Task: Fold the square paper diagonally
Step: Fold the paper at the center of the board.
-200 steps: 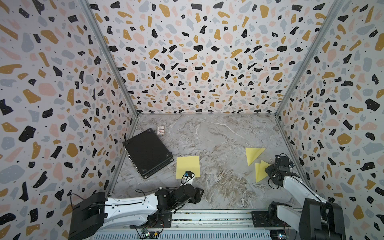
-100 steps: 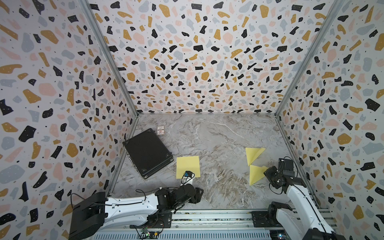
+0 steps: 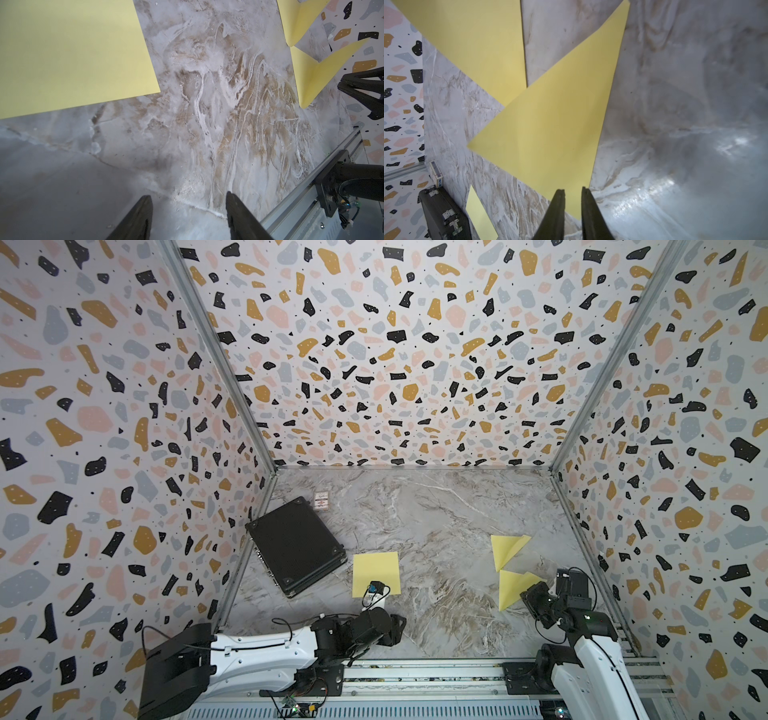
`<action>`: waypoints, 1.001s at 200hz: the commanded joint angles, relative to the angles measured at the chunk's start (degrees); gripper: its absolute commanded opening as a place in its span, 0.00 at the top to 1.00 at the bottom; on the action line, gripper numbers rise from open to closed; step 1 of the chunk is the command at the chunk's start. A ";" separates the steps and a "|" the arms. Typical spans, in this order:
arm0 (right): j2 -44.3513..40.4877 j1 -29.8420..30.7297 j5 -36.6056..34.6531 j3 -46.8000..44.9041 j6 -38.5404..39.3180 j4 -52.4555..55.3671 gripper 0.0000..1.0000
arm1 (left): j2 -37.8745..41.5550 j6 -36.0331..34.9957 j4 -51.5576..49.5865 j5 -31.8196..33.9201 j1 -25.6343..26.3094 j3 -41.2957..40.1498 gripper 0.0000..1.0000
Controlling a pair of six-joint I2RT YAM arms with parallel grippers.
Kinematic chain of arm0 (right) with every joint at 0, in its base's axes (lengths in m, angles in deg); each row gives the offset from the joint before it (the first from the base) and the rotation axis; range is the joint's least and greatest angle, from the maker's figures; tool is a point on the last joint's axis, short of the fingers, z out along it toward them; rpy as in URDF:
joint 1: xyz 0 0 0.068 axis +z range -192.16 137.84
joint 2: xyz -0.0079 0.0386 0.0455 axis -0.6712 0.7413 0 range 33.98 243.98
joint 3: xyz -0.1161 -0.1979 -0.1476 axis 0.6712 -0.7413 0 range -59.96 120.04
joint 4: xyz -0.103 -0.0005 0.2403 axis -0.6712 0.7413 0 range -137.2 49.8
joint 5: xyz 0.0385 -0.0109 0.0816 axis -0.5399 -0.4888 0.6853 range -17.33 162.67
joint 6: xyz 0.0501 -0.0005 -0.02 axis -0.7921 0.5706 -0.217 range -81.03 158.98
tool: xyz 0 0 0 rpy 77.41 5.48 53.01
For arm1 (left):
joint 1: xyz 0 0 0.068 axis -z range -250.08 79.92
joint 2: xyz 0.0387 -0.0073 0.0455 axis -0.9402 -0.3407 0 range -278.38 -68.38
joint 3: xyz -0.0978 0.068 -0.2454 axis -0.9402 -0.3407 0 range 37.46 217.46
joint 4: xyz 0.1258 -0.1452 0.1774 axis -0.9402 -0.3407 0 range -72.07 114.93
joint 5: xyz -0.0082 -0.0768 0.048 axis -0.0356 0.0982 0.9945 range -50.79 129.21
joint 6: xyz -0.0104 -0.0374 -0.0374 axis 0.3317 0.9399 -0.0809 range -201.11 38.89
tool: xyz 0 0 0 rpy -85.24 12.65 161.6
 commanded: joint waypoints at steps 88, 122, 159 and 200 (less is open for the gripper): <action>17.45 6.60 -5.01 -2.52 -1.51 -17.43 0.75 | -3.20 0.06 0.30 0.85 0.07 1.44 0.40; 22.97 6.70 -5.76 0.27 1.30 -17.38 0.77 | -6.47 0.03 2.99 -0.38 0.04 1.72 0.40; 23.47 6.71 -5.21 4.09 4.95 -13.37 0.79 | -10.39 -1.33 2.93 -1.74 0.03 4.52 0.42; 23.53 6.69 -7.71 9.71 9.57 -9.31 0.81 | -12.80 -2.87 3.64 -3.37 0.03 6.63 0.46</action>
